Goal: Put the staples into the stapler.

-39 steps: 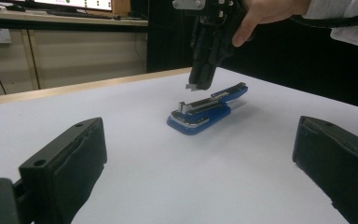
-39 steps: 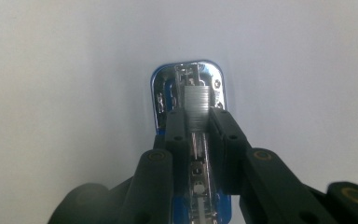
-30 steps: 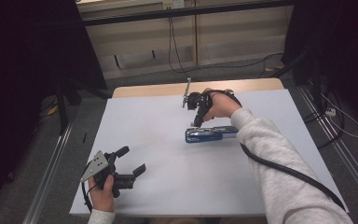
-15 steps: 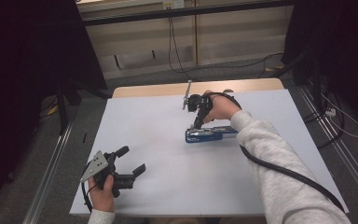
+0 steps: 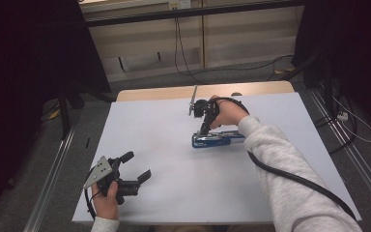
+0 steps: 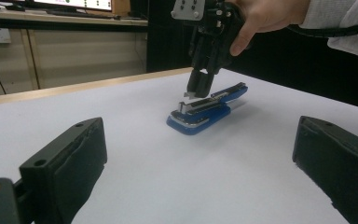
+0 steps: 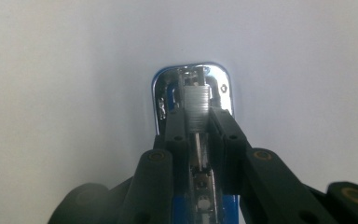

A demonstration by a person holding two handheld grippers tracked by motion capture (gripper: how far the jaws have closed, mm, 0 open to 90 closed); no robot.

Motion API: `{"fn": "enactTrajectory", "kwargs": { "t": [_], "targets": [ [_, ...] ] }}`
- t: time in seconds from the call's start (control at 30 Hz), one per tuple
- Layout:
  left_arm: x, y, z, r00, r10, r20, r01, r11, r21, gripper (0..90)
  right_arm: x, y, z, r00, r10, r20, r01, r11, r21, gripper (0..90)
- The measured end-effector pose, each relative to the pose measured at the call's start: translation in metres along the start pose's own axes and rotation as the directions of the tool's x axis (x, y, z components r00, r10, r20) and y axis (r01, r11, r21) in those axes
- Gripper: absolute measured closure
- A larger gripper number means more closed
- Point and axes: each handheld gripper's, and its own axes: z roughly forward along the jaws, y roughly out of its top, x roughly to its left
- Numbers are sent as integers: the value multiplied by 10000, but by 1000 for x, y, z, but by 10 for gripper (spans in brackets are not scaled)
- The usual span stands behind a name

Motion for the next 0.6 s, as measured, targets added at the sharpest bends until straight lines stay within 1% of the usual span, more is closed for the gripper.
{"fn": "enactTrajectory", "kwargs": {
  "t": [0.03, 0.07, 0.1, 0.13, 0.3, 0.37, 0.53, 0.57, 0.6],
  "targets": [
    [0, 0, 0, 10000, -17, 22, 17, 10000, -30, 29, 0, 0, 0, 10000, 77, 30, -77, 10000, 56, 786],
    [0, 0, 0, 10000, 11, 40, -11, 10000, 14, 29, 0, 0, 0, 10000, 81, -47, -81, 9999, 67, 786],
    [0, 0, 0, 10000, 32, 8, -32, 10000, 12, 29, -1, 0, 1, 10000, -50, -74, 51, 10000, 86, 785],
    [0, 0, 0, 10000, 12, -12, -12, 10000, 14, 29, -1, -1, 2, 10000, -69, -54, 69, 10000, 35, 785],
    [0, 0, 0, 10000, 6, -11, -6, 10000, -3, 30, -1, 0, 2, 10000, -34, -36, 34, 10000, 81, 786],
    [0, 0, 0, 10000, 52, 13, -52, 10000, 8, 29, -1, 1, 1, 10000, -6, -68, 7, 9998, 179, 785],
    [0, 0, 0, 10000, 61, 34, -61, 10000, 2, 29, 1, 2, 2, 10000, 58, -34, -57, 9998, 194, 786],
    [0, 0, 0, 10000, 52, 28, -52, 10000, 2, 30, 0, 3, 3, 10000, -54, -7, 54, 10000, 59, 785],
    [0, 0, 0, 10000, 55, 18, -55, 10000, 8, 30, 0, 2, 3, 10000, -39, -65, 40, 9998, 186, 786]
  ]
}}
